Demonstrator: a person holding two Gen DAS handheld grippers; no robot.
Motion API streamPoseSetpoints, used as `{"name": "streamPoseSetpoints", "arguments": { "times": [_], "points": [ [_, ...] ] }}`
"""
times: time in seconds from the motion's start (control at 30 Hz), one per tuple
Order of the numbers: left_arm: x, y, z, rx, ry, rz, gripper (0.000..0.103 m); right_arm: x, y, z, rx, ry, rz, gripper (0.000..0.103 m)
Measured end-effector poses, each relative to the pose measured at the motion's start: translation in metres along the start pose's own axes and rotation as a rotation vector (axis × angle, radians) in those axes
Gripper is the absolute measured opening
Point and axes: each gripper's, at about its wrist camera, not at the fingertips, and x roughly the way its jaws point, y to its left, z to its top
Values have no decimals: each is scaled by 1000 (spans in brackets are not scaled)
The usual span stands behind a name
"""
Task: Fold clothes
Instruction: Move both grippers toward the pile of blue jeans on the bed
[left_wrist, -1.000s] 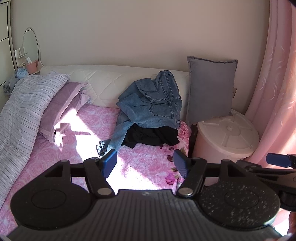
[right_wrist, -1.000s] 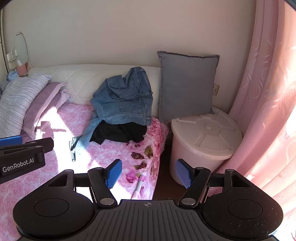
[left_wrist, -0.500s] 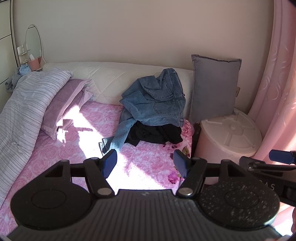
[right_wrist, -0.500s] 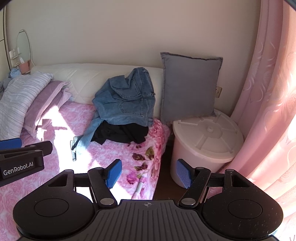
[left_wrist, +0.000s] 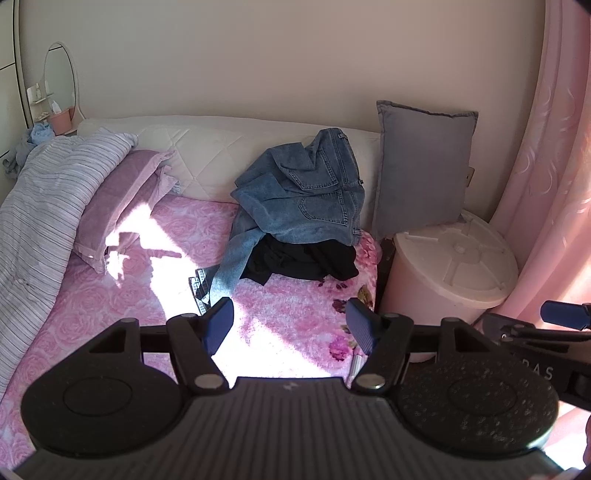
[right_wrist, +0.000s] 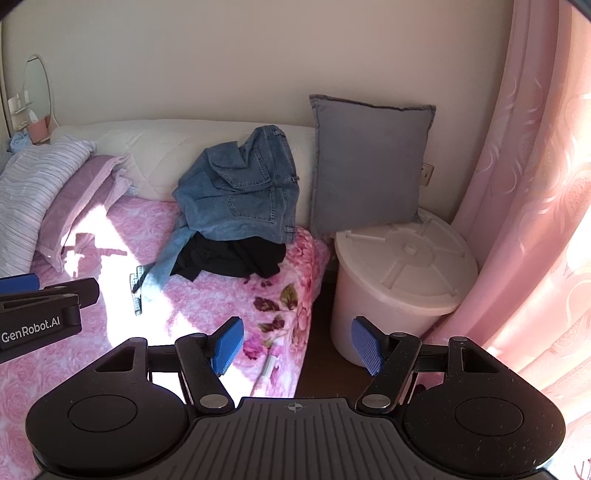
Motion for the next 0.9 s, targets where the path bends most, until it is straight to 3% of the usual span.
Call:
{"name": "streamPoseSetpoints", "arguments": {
  "times": [0.47, 0.9],
  "points": [
    [8, 8, 18, -25, -14, 25, 64, 10, 7, 19, -21, -25, 19, 68],
    [41, 19, 40, -61, 11, 72, 64, 48, 12, 46, -65, -12, 55, 68]
  ]
}}
